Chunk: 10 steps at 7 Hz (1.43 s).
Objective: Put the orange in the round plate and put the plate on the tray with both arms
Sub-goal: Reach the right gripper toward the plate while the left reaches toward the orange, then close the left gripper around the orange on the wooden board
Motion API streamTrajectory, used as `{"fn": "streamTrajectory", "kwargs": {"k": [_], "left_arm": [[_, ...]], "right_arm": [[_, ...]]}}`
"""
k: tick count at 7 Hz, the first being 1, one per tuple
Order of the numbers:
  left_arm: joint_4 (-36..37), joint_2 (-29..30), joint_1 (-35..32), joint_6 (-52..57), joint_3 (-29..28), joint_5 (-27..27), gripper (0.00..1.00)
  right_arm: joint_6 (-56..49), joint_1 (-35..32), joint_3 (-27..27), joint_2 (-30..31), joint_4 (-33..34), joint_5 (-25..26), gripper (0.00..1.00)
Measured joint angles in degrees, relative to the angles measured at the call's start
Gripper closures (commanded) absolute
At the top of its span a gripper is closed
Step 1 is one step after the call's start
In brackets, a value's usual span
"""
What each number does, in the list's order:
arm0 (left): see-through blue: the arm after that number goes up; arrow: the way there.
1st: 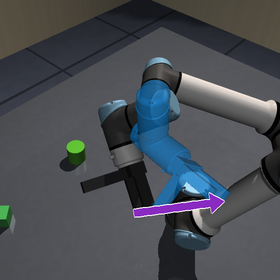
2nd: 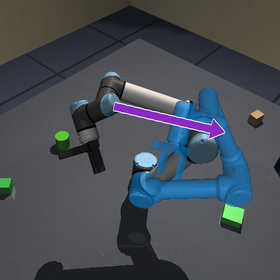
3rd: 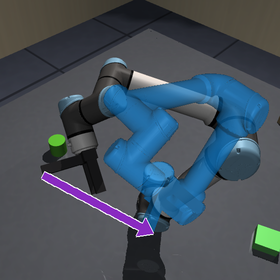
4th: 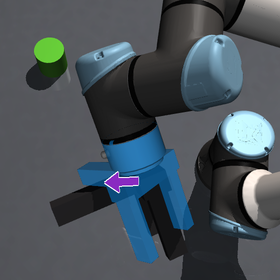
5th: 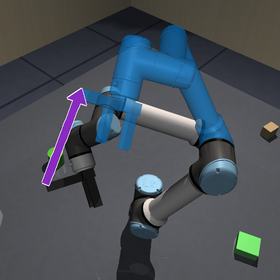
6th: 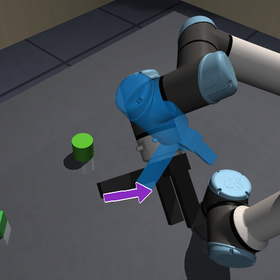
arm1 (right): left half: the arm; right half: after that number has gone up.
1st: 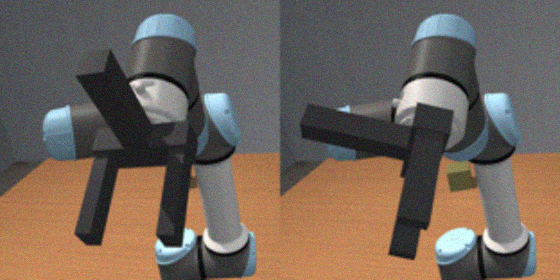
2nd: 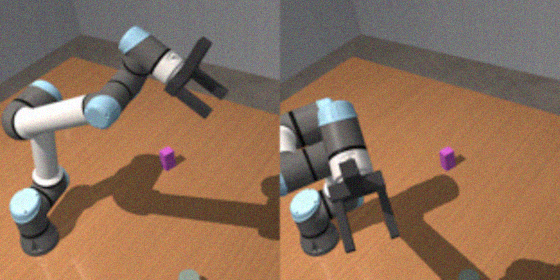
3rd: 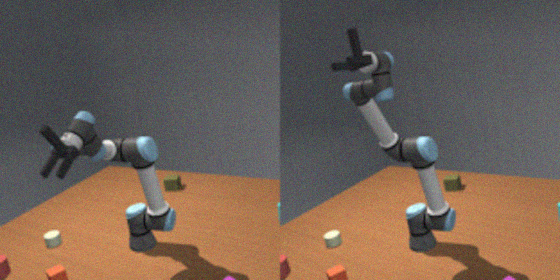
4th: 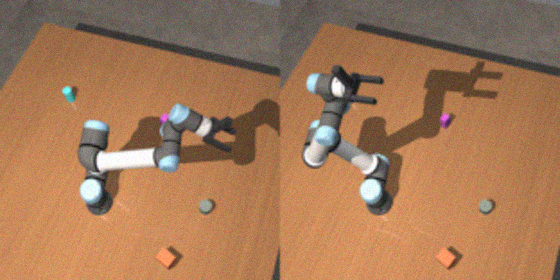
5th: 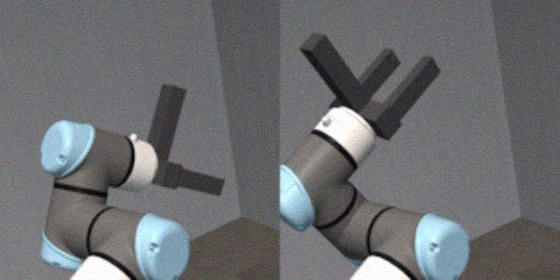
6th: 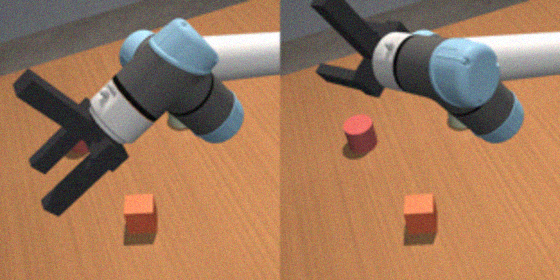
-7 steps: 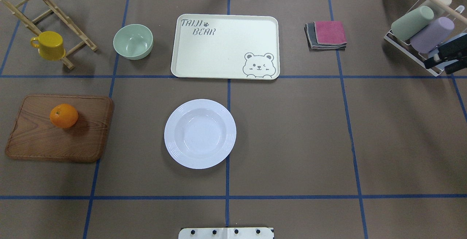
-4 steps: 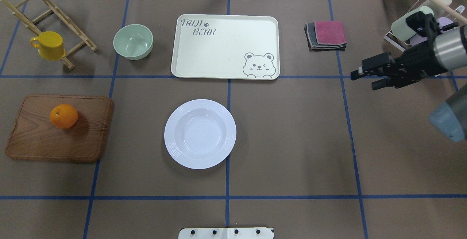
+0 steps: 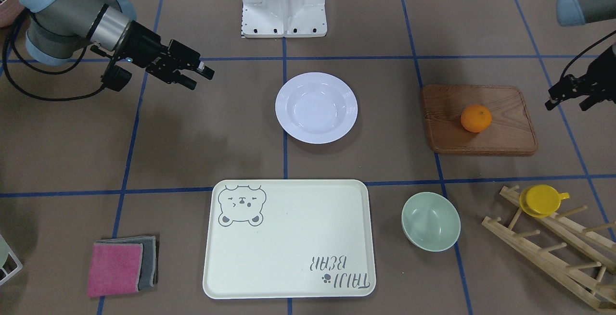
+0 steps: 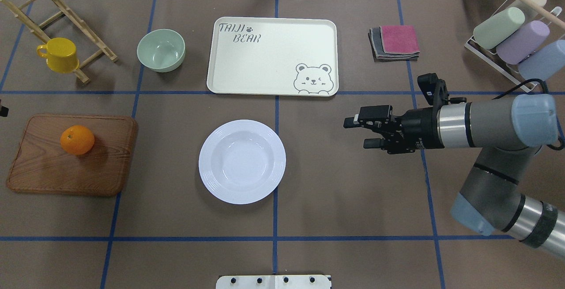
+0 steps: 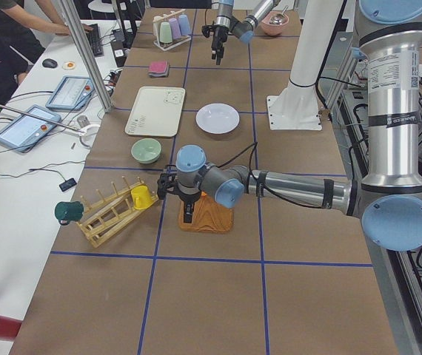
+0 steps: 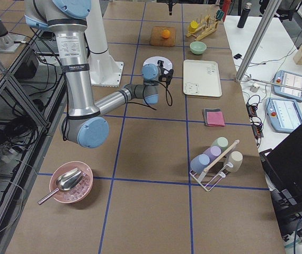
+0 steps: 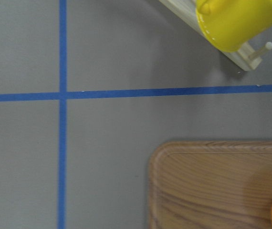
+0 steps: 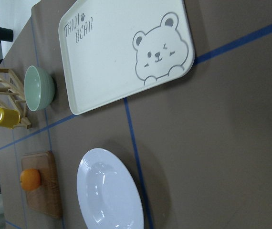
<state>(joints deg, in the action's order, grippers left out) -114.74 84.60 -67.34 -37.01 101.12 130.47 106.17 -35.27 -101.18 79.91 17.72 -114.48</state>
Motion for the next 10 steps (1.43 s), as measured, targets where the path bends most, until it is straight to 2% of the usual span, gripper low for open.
{"fn": "streamTrajectory", "kwargs": {"k": [2, 4, 10], "left_arm": [[-0.3, 2.5, 8.3, -10.2, 2.4, -3.9, 0.01], [-0.2, 5.0, 12.6, -14.7, 2.1, -5.3, 0.01], [-0.3, 6.5, 16.7, -17.8, -1.2, -5.8, 0.02]], "right_arm": [[0.7, 4.2, 0.0, -0.7, -0.5, 5.0, 0.0], [0.8, 7.0, 0.1, -2.2, -0.5, 9.5, 0.0], [0.7, 8.9, 0.4, -2.7, -0.4, 11.3, 0.0]]}}
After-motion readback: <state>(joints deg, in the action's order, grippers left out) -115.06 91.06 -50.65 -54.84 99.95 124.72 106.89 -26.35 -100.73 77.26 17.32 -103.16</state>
